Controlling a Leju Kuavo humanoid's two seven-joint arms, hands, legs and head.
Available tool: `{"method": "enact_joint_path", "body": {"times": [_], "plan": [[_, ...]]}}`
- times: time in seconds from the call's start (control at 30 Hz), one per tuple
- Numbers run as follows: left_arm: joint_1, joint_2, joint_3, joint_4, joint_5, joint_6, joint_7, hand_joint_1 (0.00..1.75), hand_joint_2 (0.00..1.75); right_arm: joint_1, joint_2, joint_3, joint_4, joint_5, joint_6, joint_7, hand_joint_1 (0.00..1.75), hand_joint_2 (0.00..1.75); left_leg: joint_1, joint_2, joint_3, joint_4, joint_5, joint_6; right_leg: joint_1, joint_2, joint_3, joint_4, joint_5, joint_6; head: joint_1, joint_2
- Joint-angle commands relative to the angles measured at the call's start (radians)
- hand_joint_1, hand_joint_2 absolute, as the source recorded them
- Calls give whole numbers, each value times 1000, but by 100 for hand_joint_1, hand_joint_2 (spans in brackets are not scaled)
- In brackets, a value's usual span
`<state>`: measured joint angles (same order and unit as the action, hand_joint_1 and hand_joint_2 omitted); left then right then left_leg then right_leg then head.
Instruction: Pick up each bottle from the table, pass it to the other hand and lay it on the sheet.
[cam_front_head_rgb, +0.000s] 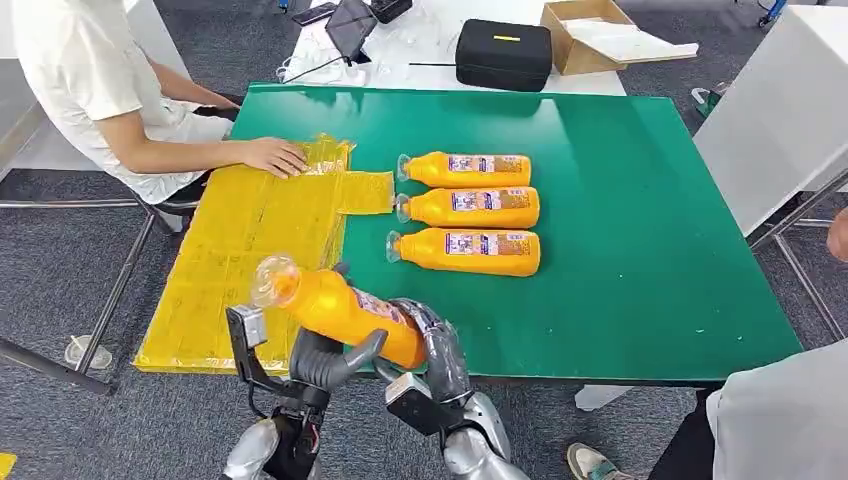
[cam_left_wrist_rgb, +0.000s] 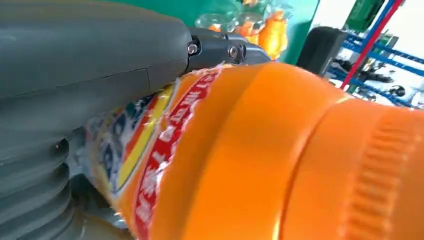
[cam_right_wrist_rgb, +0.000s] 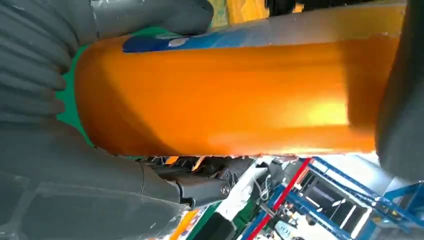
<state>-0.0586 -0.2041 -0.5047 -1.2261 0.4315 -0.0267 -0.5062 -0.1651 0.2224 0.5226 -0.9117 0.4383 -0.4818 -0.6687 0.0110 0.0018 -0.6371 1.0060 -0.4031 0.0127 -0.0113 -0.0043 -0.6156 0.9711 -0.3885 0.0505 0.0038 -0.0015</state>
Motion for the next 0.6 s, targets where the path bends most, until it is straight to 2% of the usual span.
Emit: {"method": "enact_joint_path", "body": {"times": [0.03, 0.13, 0.17, 0.2, 0.33, 0.37, 0.4, 0.43, 0.47, 0.57, 0.6], "plan": [[-83, -13, 14, 2, 54, 18, -18, 0, 175, -46, 6, 92, 121, -10, 14, -16, 175, 175, 0, -2, 5, 1, -2, 0, 1, -2, 6, 2, -3, -2, 0, 0], [-71, -3, 11, -32, 142, -45, 19, 0, 175, -59, 13, 93, 152, -31, 21, -15, 175, 175, 0, 0, 5, 1, -2, 0, 1, 0, 5, 1, -2, -2, 0, 0], [-71, 1, 7, -38, 152, -55, 25, 99, 175, -64, 14, 94, 160, -32, 22, -16, 175, 175, 0, -1, 3, 0, -1, 0, 1, 0, 3, 0, -1, -1, 0, 0], [-70, 5, 2, -43, 155, -56, 27, 175, 175, -70, 15, 99, 174, -27, 16, -19, 175, 175, 0, -1, 4, 0, -2, 0, 1, 0, 4, 0, -2, -2, 0, 0], [-75, 5, -1, -33, 133, -21, 6, 175, 175, -74, 24, 98, 188, -41, 25, -29, 175, 175, 1, -1, 6, 1, -3, 0, 1, 0, 5, 1, -3, -2, 0, 0], [-76, 3, 3, -30, 132, -12, 2, 175, 175, -72, 26, 99, 187, -42, 27, -28, 169, 175, 1, -1, 4, 0, -2, 0, 1, -1, 4, 0, -2, -2, 0, 0], [-78, 3, 9, -29, 130, 4, -4, 175, 175, -70, 28, 102, 185, -46, 33, -25, 155, 175, 0, -1, 2, 0, -1, 0, 0, -1, 2, 0, -1, -1, 0, 0], [-79, 2, 15, -29, 130, 15, -8, 175, 175, -68, 31, 102, 185, -53, 41, -25, 147, 175, 0, -2, 7, 0, -3, 0, 1, -1, 7, 1, -3, -2, 0, 0], [-80, 2, 19, -29, 130, 19, -10, 175, 175, -67, 33, 102, 186, -61, 50, -24, 138, 175, 1, -1, 2, 0, 0, 0, 1, -1, 2, 0, -1, -1, 0, 0], [-83, 4, 21, -30, 130, 19, -10, 175, 175, -67, 34, 102, 186, -61, 50, -24, 138, 175, 0, -1, 4, 0, -2, 0, 0, -1, 4, 0, -2, -2, 0, 0], [-83, 3, 23, -32, 131, 21, -10, 175, 175, -68, 34, 102, 188, -65, 54, -24, 112, 175, 1, -2, 3, 0, -1, 0, 1, -2, 3, 0, -2, -2, 0, 0]]}}
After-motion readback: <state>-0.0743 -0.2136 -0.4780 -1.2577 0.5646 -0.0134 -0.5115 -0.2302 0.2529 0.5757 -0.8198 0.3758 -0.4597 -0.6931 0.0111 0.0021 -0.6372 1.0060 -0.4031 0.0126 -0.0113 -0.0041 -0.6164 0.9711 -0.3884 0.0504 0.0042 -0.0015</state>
